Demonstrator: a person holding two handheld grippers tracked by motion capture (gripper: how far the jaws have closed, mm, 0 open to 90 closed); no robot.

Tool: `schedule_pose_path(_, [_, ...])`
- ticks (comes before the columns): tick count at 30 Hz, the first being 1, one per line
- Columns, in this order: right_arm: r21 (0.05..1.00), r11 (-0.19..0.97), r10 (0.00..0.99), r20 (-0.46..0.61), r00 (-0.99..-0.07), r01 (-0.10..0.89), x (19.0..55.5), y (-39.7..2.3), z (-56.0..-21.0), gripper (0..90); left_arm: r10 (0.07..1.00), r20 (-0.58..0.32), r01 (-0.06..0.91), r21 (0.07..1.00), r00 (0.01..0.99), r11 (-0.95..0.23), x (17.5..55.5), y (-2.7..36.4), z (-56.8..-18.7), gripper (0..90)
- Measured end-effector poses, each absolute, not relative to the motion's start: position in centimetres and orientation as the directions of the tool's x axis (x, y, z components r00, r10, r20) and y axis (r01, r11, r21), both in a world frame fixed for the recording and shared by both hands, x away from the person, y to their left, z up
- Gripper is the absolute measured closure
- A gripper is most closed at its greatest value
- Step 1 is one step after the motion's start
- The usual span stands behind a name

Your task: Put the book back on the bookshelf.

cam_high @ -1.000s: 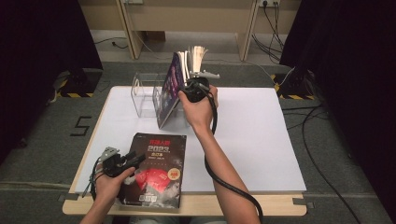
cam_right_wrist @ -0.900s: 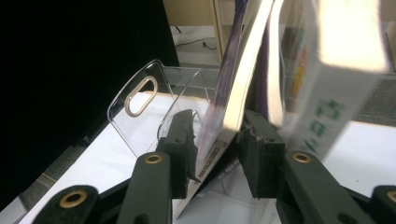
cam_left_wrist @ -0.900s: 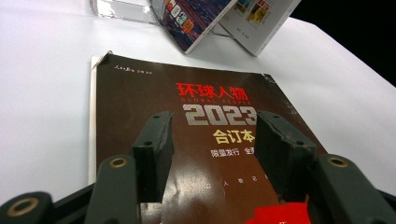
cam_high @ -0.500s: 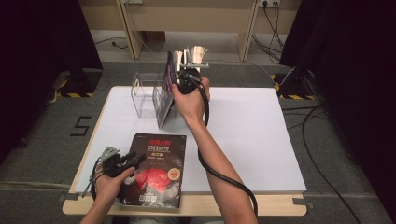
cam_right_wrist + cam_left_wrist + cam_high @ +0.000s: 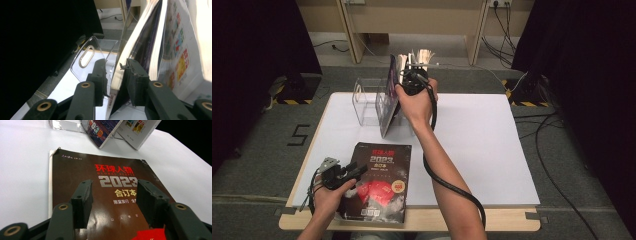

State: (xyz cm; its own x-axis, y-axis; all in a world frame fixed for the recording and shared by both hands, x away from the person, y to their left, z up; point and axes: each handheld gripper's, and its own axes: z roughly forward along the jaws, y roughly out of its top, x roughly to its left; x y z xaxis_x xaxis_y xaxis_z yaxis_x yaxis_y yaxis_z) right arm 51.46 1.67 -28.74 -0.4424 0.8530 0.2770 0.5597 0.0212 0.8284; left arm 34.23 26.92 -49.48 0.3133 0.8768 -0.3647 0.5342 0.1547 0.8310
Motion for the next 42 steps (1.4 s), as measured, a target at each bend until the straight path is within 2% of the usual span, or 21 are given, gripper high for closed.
schedule_pose_path(11, [0.783,0.078,0.871,0.248,-0.425,0.617,53.5,2.9,-28.8,67.9,0.875,-0.363,0.535,0.832,0.320,0.149,34.2,26.8,-49.5,46.6])
schedule_pose_path(22, [0.735,0.131,0.898,0.196,-0.395,0.665,55.6,4.4,-29.1,75.2,0.874,-0.365,0.538,0.829,0.321,0.149,34.3,26.8,-49.6,46.6])
schedule_pose_path(34, [0.712,0.111,0.892,0.236,-0.385,0.694,56.2,4.9,-28.8,81.7,0.875,-0.363,0.539,0.830,0.321,0.146,34.2,26.9,-49.6,46.6])
schedule_pose_path(42, [0.735,0.088,0.882,0.257,-0.396,0.673,55.9,4.8,-29.0,82.5,0.875,-0.365,0.540,0.828,0.319,0.148,34.3,26.9,-49.7,46.6])
